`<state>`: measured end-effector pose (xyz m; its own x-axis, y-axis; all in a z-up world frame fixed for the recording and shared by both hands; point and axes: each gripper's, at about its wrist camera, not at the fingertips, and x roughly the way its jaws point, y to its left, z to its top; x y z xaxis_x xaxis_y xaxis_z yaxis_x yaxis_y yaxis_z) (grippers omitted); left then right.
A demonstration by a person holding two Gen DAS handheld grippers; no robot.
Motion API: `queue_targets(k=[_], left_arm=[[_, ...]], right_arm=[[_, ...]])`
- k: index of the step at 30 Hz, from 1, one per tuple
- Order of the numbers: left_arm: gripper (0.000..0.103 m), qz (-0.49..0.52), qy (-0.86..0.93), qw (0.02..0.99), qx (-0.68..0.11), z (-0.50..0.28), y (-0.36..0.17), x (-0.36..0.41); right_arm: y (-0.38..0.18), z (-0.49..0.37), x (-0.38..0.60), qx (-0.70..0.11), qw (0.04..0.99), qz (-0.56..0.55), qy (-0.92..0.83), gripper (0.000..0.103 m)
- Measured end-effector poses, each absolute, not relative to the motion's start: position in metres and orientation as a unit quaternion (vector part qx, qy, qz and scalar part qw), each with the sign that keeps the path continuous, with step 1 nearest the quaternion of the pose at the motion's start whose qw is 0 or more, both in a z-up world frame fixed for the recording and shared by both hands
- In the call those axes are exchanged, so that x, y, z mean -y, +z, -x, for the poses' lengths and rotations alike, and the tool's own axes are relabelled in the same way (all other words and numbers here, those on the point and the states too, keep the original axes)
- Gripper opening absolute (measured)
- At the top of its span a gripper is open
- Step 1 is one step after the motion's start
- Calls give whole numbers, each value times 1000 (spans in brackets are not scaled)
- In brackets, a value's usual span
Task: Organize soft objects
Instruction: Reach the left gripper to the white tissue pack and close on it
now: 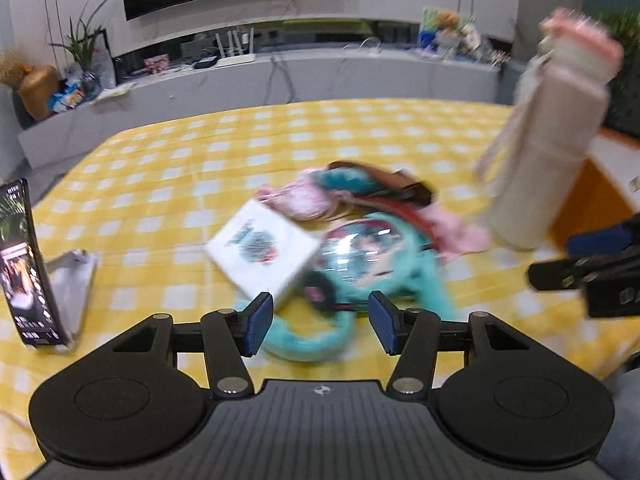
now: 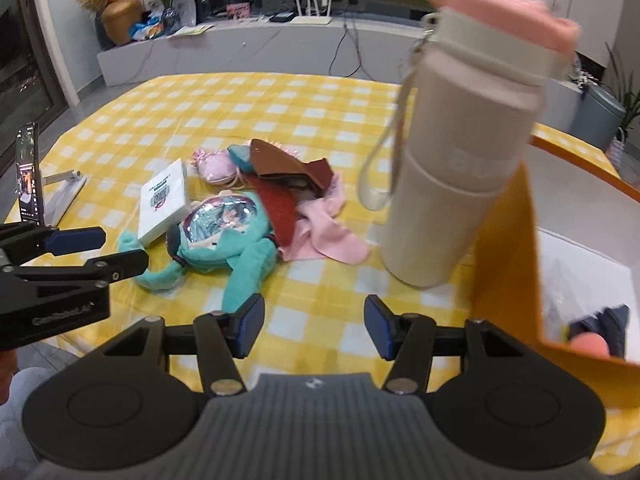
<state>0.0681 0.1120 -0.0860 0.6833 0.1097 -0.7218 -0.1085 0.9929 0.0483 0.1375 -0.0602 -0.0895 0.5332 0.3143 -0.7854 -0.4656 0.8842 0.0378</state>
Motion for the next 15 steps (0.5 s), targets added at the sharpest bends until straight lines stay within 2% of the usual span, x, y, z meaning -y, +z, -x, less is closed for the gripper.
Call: queue_targets(k=[15], left_arm=[[63,-113,51,898,-423,-98,-127,-119]], right_arm=[[-122,-196,-4,-451,852,99,247,55]])
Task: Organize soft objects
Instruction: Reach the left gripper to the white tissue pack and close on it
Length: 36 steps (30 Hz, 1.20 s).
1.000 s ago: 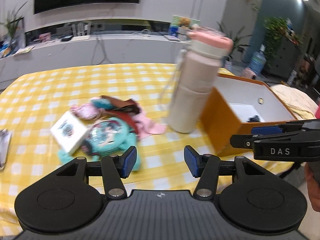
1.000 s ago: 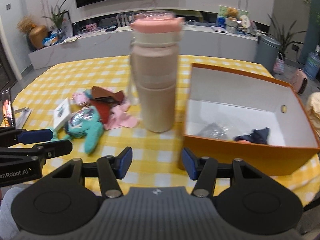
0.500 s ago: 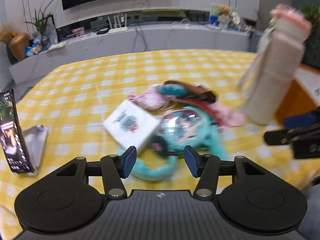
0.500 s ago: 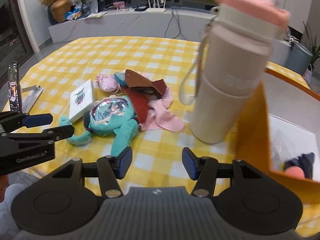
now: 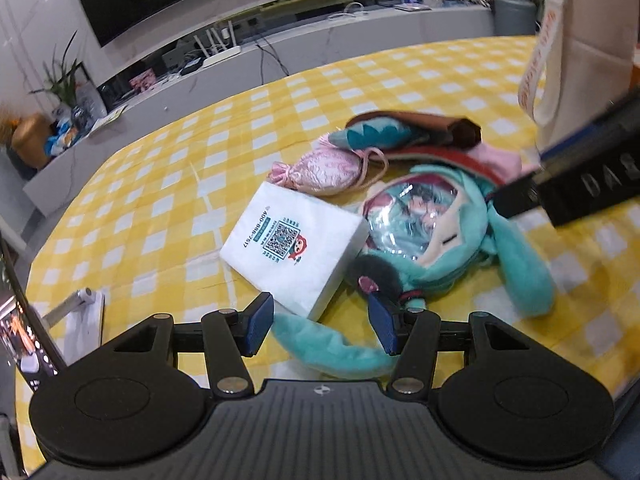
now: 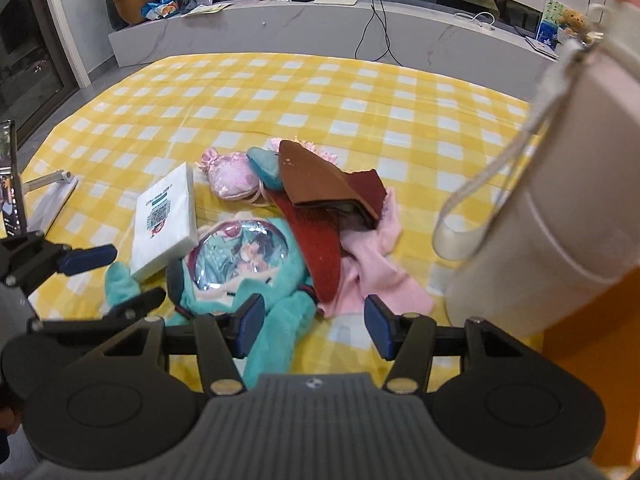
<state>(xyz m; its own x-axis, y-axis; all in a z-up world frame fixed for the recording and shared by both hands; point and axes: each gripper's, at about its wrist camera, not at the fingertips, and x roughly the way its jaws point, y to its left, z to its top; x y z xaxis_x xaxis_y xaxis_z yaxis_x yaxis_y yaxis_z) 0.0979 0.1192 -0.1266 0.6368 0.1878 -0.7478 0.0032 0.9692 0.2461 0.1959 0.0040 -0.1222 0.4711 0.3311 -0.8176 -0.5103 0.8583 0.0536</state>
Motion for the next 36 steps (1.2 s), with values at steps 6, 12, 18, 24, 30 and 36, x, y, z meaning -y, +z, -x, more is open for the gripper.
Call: queue_targets(k=[6,12,18,24,30,36], left_arm=[[65,-194,48,886,-418,-105,-140,-110],[69,-270,42,876,-398,-116,-147,-102],[34,-268,35,875,-402,-122,-151,-108],[14,-218,58,898,-377,-112,-138,-114],[10,-171,69,922,-341,-99,-100,-114],[9,-74,24,943,-325,-79,-64,-106]], right_arm=[[-134,-209,-13,-464,846,91,247,55],[-143,-216,-21,-472,840,91,250,55],[-149,-216,-26,-476,835,92,261,45],[-148,-214,-26,-469,837,101,262,18],[-130,-208,-19,-442,852,103,259,8],[-120,-194,-4,-438,855,105,256,8]])
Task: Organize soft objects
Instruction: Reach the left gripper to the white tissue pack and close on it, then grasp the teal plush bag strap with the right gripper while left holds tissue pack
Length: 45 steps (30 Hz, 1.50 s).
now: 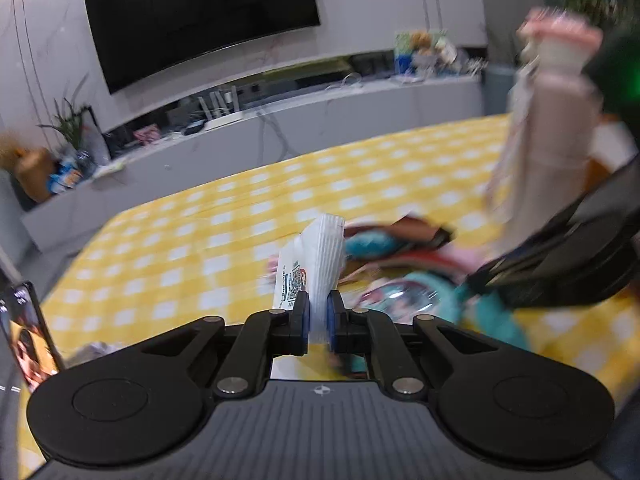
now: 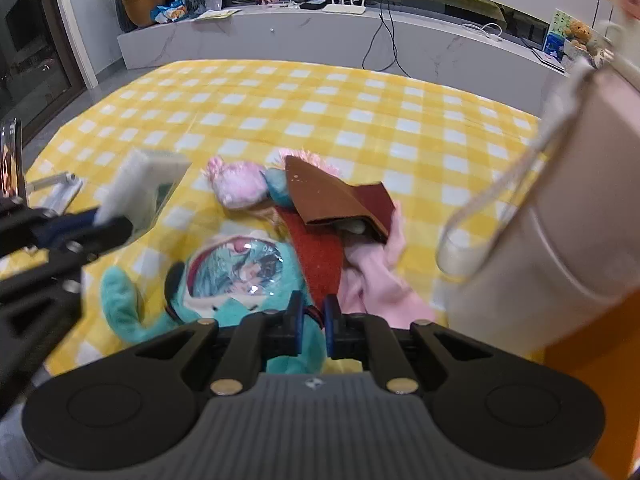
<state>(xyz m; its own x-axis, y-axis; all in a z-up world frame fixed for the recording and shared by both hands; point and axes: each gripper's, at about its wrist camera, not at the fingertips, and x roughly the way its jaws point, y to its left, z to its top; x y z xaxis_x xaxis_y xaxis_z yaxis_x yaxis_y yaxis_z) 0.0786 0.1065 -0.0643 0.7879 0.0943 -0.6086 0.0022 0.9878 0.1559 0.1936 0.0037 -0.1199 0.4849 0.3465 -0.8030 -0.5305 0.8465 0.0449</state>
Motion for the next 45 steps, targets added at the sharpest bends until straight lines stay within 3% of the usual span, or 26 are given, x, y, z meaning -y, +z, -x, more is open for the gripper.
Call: queue_targets(k=[6,14,34,42,45], left_arm=[[9,-43,-26,946,-319,-61,-53,-88],[10,22,0,925,-379,-66,-80,-104],[12,-50,-54,921,-382,-88,-77,-87],[19,-66,-40,928,-364,-91,-78,-91],[29,-83,-29,929,-359,-95,-79,-91]], right_arm=[[-121,-178,20,-450,855,102,237,8],[-122,-171,40,-465,853,85,221,10],[-114,-173,29,-445,857,83,246,13],[-120,-182,20,-450,853,80,252,14],[-120,-186,15,-446,854,82,255,13]])
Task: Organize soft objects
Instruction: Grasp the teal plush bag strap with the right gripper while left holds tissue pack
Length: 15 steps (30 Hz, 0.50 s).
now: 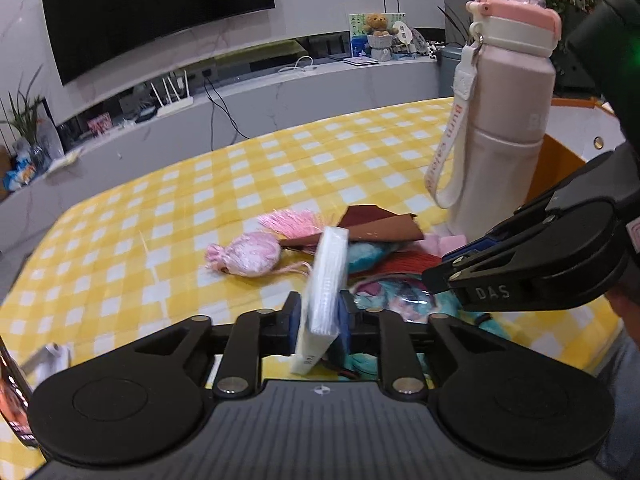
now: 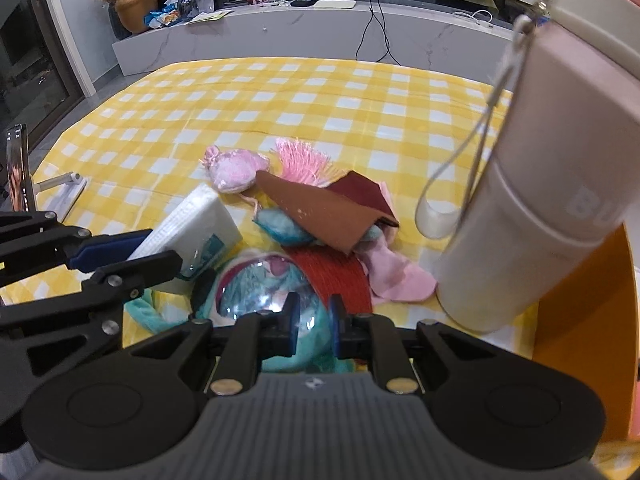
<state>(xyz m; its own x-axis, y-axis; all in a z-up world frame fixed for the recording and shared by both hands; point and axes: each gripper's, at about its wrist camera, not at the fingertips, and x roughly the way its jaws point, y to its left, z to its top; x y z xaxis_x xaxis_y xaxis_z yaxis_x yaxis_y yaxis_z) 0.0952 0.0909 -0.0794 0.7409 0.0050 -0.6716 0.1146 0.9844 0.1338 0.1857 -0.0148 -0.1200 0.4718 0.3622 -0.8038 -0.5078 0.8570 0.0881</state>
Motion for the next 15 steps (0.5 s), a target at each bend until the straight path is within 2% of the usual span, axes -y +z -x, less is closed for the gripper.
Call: queue_targets(k=[10,12,15], left_arm=[[32,-102,-24,924,-368,-116,-102,-90],[18,-100,-18,923,-371,-115,-106,-91],[14,-76,-11,929,-361,-106,-99,-98]], right_arm=[[-126,-191,19,-456,853,83,238,15],[-127,-190,22,-457,853,84,238,18],[-126,-188,26,-454,854,83,241,29]])
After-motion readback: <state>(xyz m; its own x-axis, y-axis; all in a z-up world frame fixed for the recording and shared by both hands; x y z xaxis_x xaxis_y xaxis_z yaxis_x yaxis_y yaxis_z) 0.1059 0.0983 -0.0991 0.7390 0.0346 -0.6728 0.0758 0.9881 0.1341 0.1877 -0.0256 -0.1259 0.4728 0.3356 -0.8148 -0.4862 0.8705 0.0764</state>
